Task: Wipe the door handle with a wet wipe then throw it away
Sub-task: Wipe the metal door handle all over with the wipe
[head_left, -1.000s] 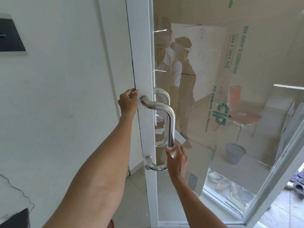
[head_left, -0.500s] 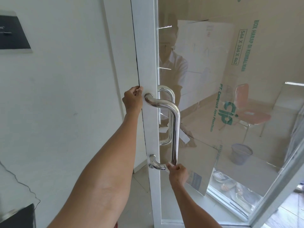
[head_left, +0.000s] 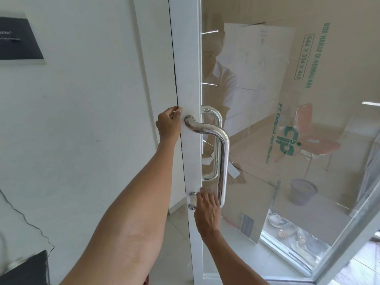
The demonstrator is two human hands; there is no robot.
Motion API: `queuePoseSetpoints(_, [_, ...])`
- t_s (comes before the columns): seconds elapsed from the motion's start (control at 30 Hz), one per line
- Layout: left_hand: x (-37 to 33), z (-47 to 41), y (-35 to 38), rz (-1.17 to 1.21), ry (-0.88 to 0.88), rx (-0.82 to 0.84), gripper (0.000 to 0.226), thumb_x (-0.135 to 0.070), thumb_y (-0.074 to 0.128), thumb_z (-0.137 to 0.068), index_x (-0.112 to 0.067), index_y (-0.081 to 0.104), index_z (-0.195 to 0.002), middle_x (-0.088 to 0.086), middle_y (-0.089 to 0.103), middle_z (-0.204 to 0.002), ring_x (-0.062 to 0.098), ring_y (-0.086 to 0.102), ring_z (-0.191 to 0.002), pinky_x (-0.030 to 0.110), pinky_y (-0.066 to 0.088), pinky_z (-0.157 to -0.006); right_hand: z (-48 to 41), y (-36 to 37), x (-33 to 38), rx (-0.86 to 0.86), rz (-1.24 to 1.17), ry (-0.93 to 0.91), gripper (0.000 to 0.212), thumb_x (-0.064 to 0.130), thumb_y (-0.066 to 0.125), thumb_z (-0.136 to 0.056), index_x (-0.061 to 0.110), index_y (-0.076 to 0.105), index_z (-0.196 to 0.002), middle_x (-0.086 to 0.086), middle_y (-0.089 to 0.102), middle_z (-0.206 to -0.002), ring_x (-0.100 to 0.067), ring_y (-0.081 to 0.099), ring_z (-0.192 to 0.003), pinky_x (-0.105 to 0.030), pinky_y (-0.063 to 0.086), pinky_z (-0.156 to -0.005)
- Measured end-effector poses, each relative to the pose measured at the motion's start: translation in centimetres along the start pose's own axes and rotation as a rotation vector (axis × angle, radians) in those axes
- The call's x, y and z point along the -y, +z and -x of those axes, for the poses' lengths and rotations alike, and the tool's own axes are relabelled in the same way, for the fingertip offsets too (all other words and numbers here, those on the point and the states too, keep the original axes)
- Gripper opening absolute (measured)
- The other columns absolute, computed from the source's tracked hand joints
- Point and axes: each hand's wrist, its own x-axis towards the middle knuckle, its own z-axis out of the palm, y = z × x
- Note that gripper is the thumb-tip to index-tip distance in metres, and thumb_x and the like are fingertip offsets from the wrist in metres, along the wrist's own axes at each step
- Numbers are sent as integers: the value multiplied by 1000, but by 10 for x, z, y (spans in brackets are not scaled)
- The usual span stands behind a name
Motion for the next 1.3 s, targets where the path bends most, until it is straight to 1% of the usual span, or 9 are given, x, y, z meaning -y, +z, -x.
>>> queuePoseSetpoints(0.07, [0,1,1,7,-3,-8,32,-32,55,-93,-13,68,-116,4,72,-110,9,60,-96,14,37,-82,1,-5,-10,211,345,-139,28,3,68,-76,4,69,-104,-17,67,-107,-35,59,-113,-52,24,-118])
queuePoseSetpoints(0.13, [-1,3,3,20,-13,-13,32,-31,55,-93,-13,68,-116,5,72,-110,14,63,-101,15,37,-83,10,-2,-17,421,518,-181,24,13,58,-87,6,66,-108,-16,64,-104,-35,55,-113,-56,-7,-117])
queuePoseSetpoints(0.17, [-2,3,3,22,-13,-12,32,-31,55,-93,-12,68,-116,5,71,-111,16,63,-103,16,38,-83,16,1,-17,493,547,-155,31,16,55,-89,3,62,-116,-22,62,-112,-38,50,-119,-57,-9,-117])
queuePoseSetpoints(0.3, [-4,2,3,15,-1,-16,32,-30,55,-94,-11,68,-116,6,71,-113,19,64,-106,16,39,-86,17,10,1,547,408,-54,67,32,46,-95,-12,27,-142,-33,29,-148,-41,20,-143,-49,2,-121])
queuePoseSetpoints(0.47, [-2,4,3,21,12,-13,32,-29,55,-94,-11,67,-117,7,71,-113,19,64,-107,15,39,-86,-6,11,7,634,118,-20,76,45,52,-92,-6,27,-143,-25,28,-151,-34,27,-141,-42,18,-119])
queuePoseSetpoints(0.73, [1,-1,3,17,28,-18,32,-29,56,-94,-10,67,-117,7,71,-113,19,64,-106,14,39,-85,-7,28,1,727,158,-203,91,44,50,-94,-1,-6,-150,-15,-16,-160,-28,-10,-149,-46,1,-121])
queuePoseSetpoints(1.03, [3,-2,1,9,19,-2,32,-32,56,-93,-13,68,-116,5,72,-110,14,64,-100,14,38,-81,24,16,-39,548,349,-415,76,22,45,-96,4,-3,-152,-15,-16,-159,-30,-9,-148,-52,-17,-113])
queuePoseSetpoints(1.17, [1,-1,-1,9,21,1,32,-32,56,-93,-12,68,-116,5,72,-111,16,64,-103,14,38,-83,35,0,-58,441,420,-419,78,28,73,-70,2,47,-139,-18,42,-148,-29,37,-139,-48,17,-119])
queuePoseSetpoints(1.3, [0,1,-2,3,21,0,33,-31,55,-94,-11,67,-116,7,71,-113,19,64,-106,16,38,-86,45,-11,-87,330,478,-430,80,25,74,-67,3,47,-139,-14,30,-155,-25,27,-145,-53,20,-116])
